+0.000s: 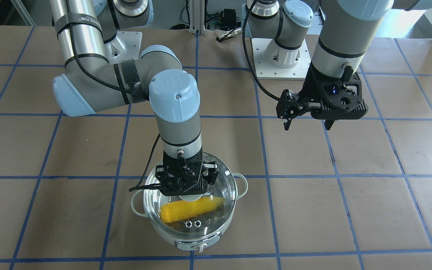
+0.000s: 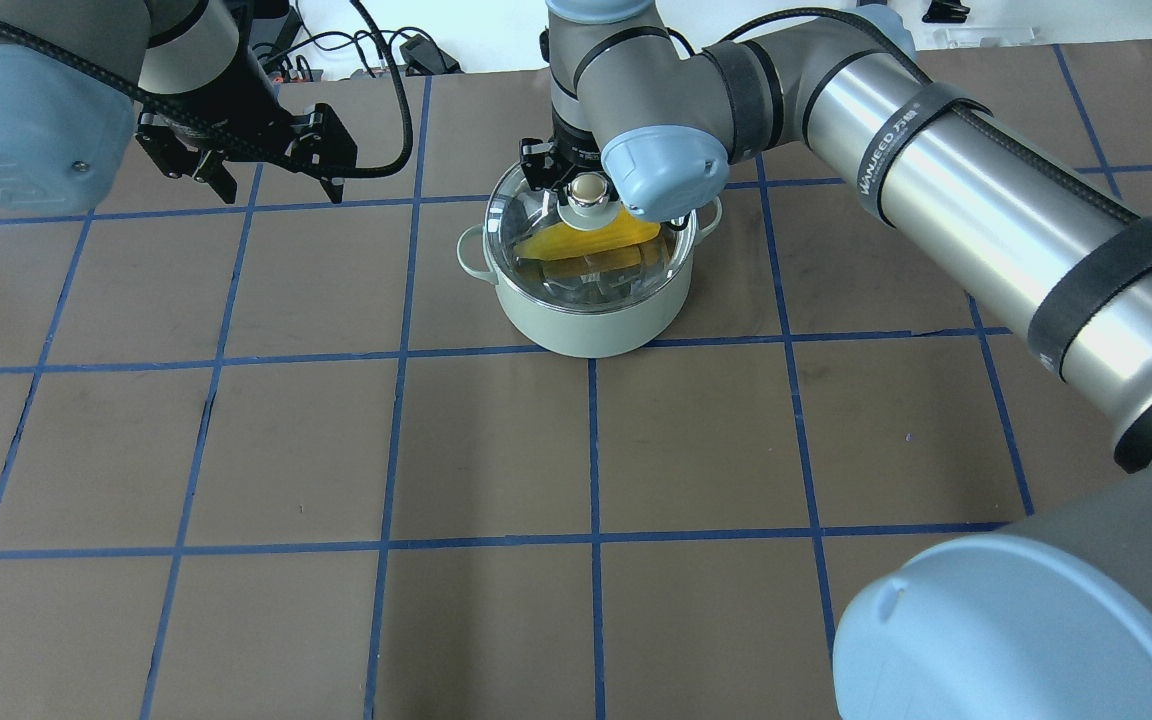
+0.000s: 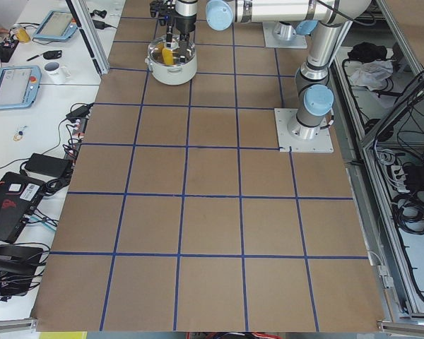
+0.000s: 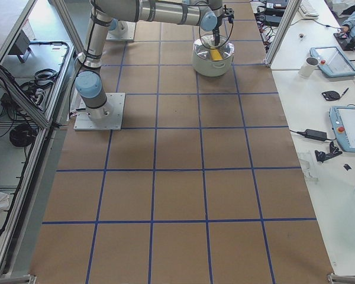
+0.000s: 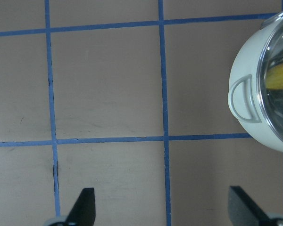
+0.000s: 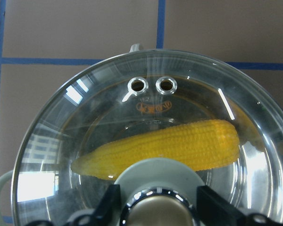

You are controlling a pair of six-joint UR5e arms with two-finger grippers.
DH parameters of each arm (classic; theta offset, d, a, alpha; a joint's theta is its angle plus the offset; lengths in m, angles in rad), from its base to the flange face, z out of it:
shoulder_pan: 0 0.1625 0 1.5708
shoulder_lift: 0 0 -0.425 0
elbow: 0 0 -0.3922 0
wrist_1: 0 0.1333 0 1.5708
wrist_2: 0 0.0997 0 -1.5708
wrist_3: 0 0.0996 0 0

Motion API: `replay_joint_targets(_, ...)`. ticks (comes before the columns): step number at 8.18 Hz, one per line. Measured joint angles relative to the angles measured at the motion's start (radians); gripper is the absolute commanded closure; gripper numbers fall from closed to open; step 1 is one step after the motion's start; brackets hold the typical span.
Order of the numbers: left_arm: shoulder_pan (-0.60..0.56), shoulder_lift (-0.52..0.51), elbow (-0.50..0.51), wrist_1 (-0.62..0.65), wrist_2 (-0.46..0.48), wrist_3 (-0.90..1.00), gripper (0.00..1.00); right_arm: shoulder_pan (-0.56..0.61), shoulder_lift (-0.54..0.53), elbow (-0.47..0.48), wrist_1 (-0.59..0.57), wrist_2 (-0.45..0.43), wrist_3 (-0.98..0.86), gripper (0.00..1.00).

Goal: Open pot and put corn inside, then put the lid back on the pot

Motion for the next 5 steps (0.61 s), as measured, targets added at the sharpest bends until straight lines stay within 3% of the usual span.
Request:
replay_joint_targets(3,-0.007,0.002,0.001,-0.001,-0.003,-0.027,0.0,-0.003,-0.015,0.004,-0.004,-0.005,0.003,0.0)
replay_joint_targets(5,-0.008,0.003,0.0,-0.003,-0.006,-0.029,0.0,-0.027,-0.084,0.007,0.042,-0.003,-0.004,0.0)
